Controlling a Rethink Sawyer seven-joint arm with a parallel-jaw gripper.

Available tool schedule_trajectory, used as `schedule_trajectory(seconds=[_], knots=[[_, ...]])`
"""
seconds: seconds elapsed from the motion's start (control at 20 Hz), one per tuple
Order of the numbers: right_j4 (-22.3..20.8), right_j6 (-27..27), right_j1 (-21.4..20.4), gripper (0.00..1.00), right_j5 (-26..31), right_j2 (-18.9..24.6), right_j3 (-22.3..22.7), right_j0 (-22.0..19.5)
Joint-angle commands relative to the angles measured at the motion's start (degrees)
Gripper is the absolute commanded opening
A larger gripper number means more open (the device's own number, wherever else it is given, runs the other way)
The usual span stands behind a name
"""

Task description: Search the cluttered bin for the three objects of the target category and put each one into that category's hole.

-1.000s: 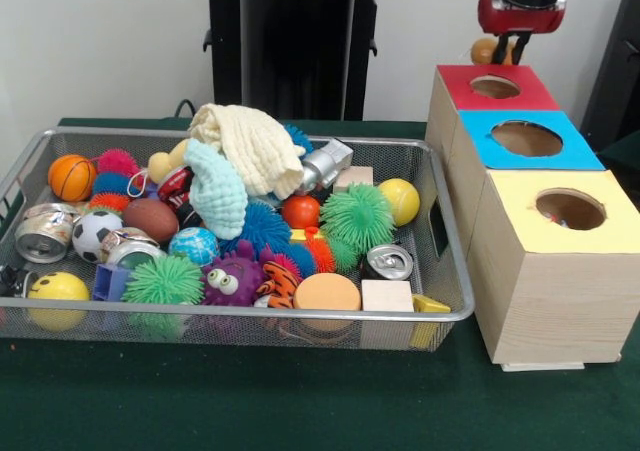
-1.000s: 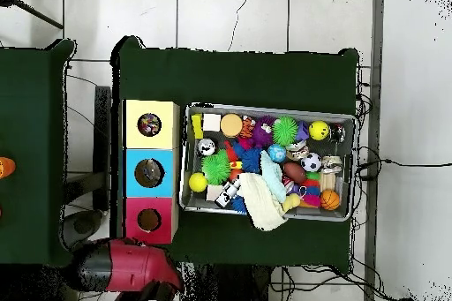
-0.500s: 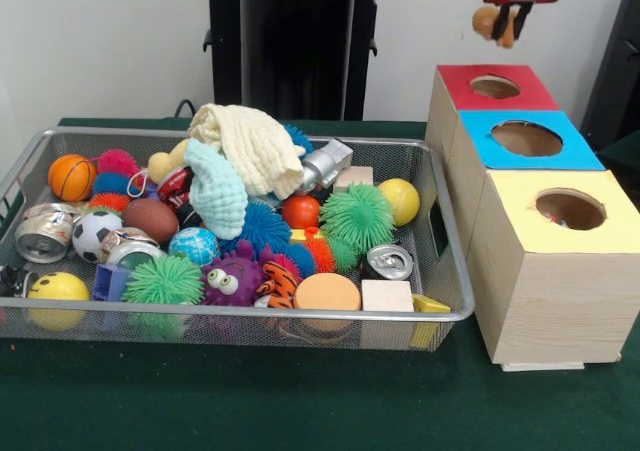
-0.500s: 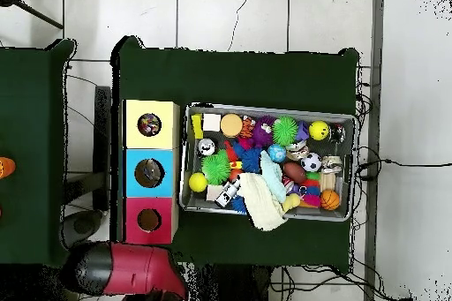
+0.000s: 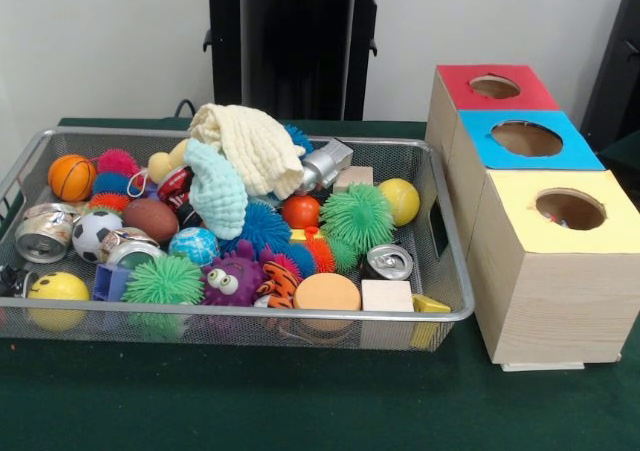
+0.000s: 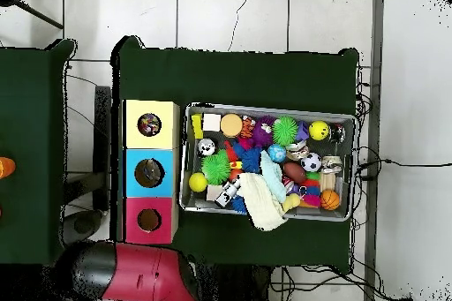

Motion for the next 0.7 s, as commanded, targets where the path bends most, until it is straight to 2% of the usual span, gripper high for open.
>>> schedule_trajectory(seconds=[0.05, 0.2, 0.45, 0.7], knots=[[0.04, 15.49, 1.58, 0.0, -1.23, 1.22, -6.64, -2.1], [0.92, 15.44, 5.27, 0.0, -4.5, 2.9, -9.18, -2.73], [-1.02, 16.44, 10.22, 0.0, -3.87, 2.52, -16.05, -2.68], [-0.13, 14.78, 11.47, 0.0, -4.4, 2.46, -16.31, -3.37]])
